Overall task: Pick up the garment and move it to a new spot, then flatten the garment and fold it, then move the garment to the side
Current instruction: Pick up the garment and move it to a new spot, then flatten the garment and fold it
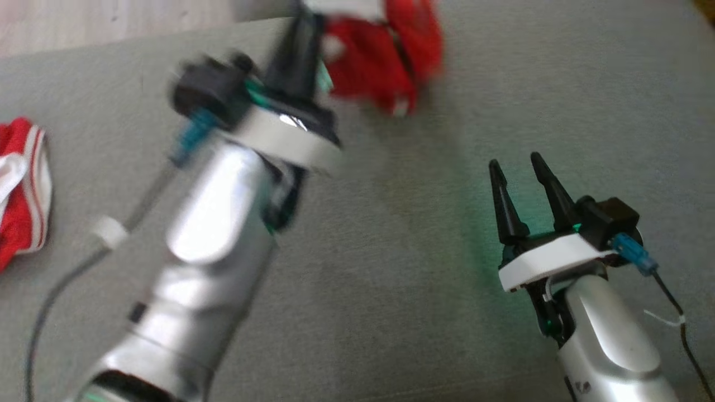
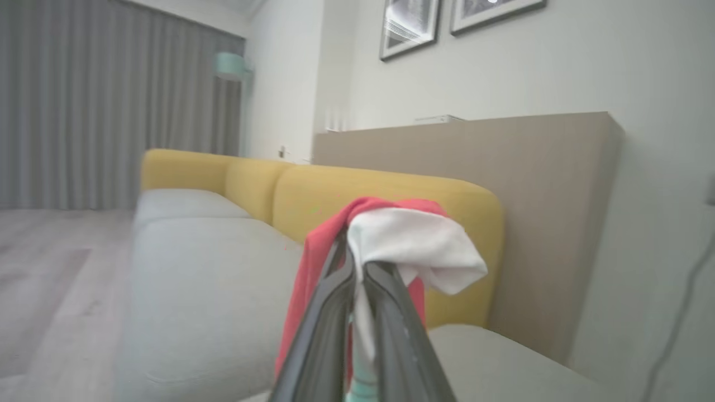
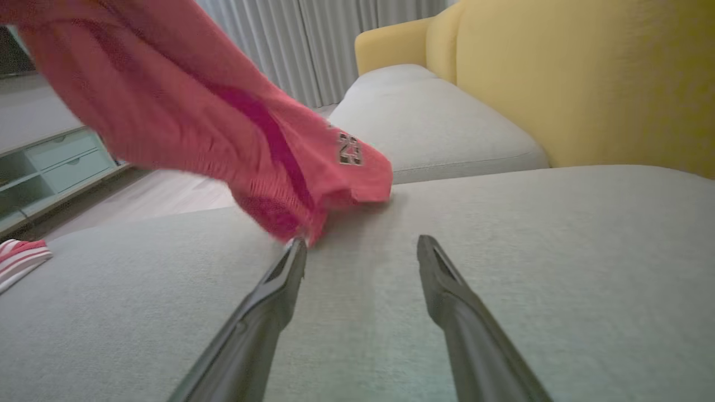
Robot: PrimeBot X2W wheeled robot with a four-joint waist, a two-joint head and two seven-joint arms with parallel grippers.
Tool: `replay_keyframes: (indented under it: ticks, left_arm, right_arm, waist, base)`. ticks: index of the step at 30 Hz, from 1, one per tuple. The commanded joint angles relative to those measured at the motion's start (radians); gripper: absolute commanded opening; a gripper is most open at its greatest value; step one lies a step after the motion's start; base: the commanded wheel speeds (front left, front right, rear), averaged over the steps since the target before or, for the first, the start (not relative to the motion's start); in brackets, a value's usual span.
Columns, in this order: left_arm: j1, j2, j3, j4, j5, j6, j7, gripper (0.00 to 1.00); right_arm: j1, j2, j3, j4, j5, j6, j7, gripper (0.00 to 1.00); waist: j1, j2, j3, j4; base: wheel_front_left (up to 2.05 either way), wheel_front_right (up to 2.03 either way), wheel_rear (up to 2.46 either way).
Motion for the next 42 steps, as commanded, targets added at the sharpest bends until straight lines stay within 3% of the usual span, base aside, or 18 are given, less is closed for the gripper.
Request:
replay_keyframes:
  ticks: [1, 2, 3, 7, 10, 19, 28, 37, 42]
  left_arm:
    - [-0.025, 0.025, -0.018, -0.041, -0.017, 0.025, -0.004, 0.04]
    - [-0.007, 0.025, -0.055, -0.043, -0.040, 0.044, -0.004, 0.40]
    - [0.011, 0.025, -0.085, -0.040, -0.060, 0.063, -0.004, 1.00]
    - [0.094, 0.025, -0.155, -0.007, -0.090, 0.111, -0.004, 1.00]
    - [0.176, 0.025, -0.133, 0.015, -0.082, 0.137, -0.004, 1.00]
    - [0.484, 0.073, 0.138, -0.034, 0.031, 0.174, -0.004, 1.00]
    - [0.752, 0.054, 0.377, -0.125, 0.139, 0.149, -0.004, 1.00]
    - [0.830, 0.028, 0.439, -0.121, 0.191, 0.101, -0.004, 1.00]
    - [0.788, 0.025, 0.404, -0.104, 0.160, 0.067, -0.004, 1.00]
  right_arm:
    - [-0.006, 0.013, 0.016, -0.026, -0.001, 0.004, -0.002, 1.00]
    - [-0.004, 0.014, 0.016, -0.026, -0.001, 0.004, -0.002, 1.00]
    - [-0.004, 0.014, 0.015, -0.025, -0.002, 0.004, -0.002, 1.00]
    - [0.003, 0.016, 0.006, -0.023, -0.004, 0.004, -0.002, 1.00]
    - [0.017, 0.018, -0.003, -0.025, -0.009, 0.004, -0.002, 1.00]
    - [0.068, 0.020, -0.031, -0.025, -0.013, 0.004, -0.002, 1.00]
    - [0.151, 0.022, -0.049, -0.024, -0.021, 0.004, -0.002, 1.00]
    - [0.179, 0.023, -0.044, -0.018, -0.014, 0.004, -0.002, 1.00]
    - [0.167, 0.023, -0.037, -0.018, -0.012, 0.004, -0.002, 1.00]
  waist:
    - [0.0002, -0.0001, -0.017, -0.026]
    - [0.0002, -0.0001, -0.017, -0.028]
    - [0.0002, -0.0001, -0.017, -0.030]
    - [0.0002, -0.0001, -0.027, -0.023]
    - [0.0002, -0.0001, -0.042, -0.010]
    - [0.0002, -0.0001, -0.123, 0.036]
    - [0.0002, -0.0001, -0.189, 0.053]
    - [0.0002, -0.0001, -0.191, 0.051]
    - [0.0002, -0.0001, -0.171, 0.039]
  base:
    - [0.00, 0.00, 0.00]
    - [0.00, 0.00, 0.00]
    - [0.00, 0.00, 0.00]
    - [0.00, 0.00, 0.00]
    - [0.00, 0.00, 0.00]
    - [0.00, 0.00, 0.00]
    - [0.00, 0.00, 0.00]
    - [0.00, 0.00, 0.00]
    - [0.00, 0.00, 0.00]
